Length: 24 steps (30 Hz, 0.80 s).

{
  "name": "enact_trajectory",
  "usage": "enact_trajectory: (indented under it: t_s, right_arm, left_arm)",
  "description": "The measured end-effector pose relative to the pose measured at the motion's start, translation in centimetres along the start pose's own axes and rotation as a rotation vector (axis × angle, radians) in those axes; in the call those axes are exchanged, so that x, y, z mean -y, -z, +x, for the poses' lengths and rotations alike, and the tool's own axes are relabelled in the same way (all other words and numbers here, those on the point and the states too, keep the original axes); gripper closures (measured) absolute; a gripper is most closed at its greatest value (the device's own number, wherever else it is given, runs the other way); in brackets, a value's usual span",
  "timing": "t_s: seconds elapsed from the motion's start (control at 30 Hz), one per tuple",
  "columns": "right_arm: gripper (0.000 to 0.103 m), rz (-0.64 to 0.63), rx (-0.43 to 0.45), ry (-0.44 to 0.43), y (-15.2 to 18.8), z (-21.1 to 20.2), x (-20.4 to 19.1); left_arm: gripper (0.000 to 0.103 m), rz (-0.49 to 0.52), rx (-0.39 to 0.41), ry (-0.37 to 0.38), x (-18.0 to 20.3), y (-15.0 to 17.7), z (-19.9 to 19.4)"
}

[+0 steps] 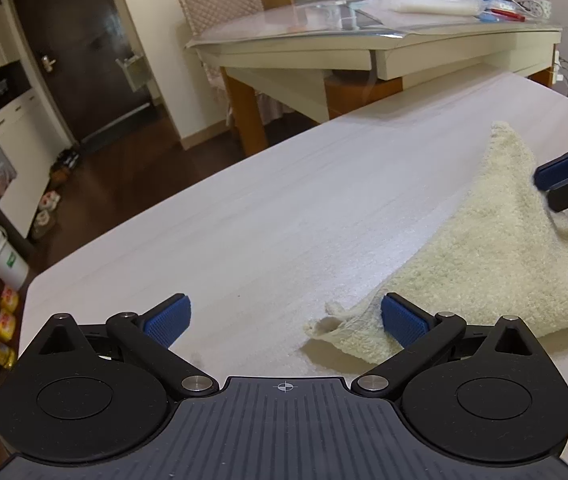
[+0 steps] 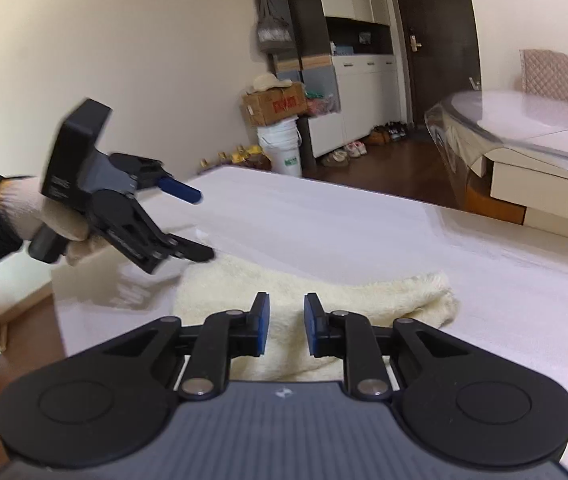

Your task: Fold towel

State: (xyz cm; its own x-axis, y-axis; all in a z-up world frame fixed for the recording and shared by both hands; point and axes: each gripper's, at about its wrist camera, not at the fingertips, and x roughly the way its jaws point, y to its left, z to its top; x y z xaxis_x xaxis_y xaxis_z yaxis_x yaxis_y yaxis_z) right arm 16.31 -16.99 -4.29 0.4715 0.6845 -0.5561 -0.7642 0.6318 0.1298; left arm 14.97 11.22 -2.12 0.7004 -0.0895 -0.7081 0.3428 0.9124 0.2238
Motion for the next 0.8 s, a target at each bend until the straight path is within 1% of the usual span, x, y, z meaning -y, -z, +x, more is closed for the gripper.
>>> enact_trajectory:
  t_s: [0.03, 0.07, 0.13, 0.2, 0.23, 0.3, 0.4, 0.47, 0.53, 0.57, 0.63, 0.7, 0.73, 0.8]
  right_arm:
    - [0.082, -0.001, -0.013, 0.006, 0.0, 0.1, -0.1]
    - [0.083, 0.005, -0.045, 0.014, 0.3, 0.1, 0.0]
    - [0.084, 0.029, -0.048, 0.003, 0.2, 0.3, 0.9]
    - [0.084, 0.036, -0.009, 0.010, -0.2, -0.3, 1.1]
    - [0.083, 0.050, 0.032, 0.018, -0.7, -0.7, 1.3]
    - [0.081, 0.041, 0.048, 0.053, -1.2, -0.5, 1.6]
    - [0.084, -0.013, -0.004, 0.102, -0.9, 1.0, 1.8]
    - [0.089, -0.030, -0.024, 0.123, 0.0, 1.0, 1.9]
    - [0.094, -0.002, -0.018, 0.125, 0.6, 0.6, 2.2]
    - [0.094, 0.022, -0.012, 0.124, 0.9, 0.2, 2.5]
    - [0.094, 0.067, 0.001, 0.108, 1.3, -0.9, 3.0]
    - [0.093, 0.082, 0.023, 0.106, 1.3, -1.8, 2.9]
    - [0.093, 0.090, 0.034, 0.106, 1.3, -2.2, 2.9]
    - [0.093, 0.097, 0.044, 0.113, 1.0, -2.5, 2.9]
  left_arm:
    - [0.000, 0.003, 0.003, -0.003, 0.0, 0.0, 0.0]
    - [0.000, 0.006, 0.007, -0.006, 0.0, 0.0, 0.1]
    - [0.000, 0.007, 0.013, -0.017, 0.0, -0.1, 0.2]
    - [0.000, 0.014, 0.018, -0.029, 0.0, -0.3, 0.5]
    - [0.000, 0.018, 0.020, -0.033, 0.0, -0.5, 0.7]
    - [0.000, 0.026, 0.023, -0.040, -0.1, -0.8, 1.0]
    - [0.000, 0.041, 0.024, -0.051, -0.1, -1.2, 1.4]
    - [0.000, 0.050, 0.027, -0.051, 0.0, -1.4, 1.6]
    - [0.000, 0.056, 0.034, -0.049, 0.0, -1.5, 1.8]
    - [0.000, 0.056, 0.037, -0.047, 0.0, -1.6, 2.0]
    - [0.000, 0.031, 0.035, -0.032, -0.3, -1.9, 2.1]
    - [0.000, -0.021, 0.053, -0.019, -1.1, -2.1, 1.6]
    - [0.000, -0.036, 0.063, -0.025, -1.4, -2.1, 1.3]
    - [0.000, -0.031, 0.065, -0.058, -1.6, -1.9, 1.1]
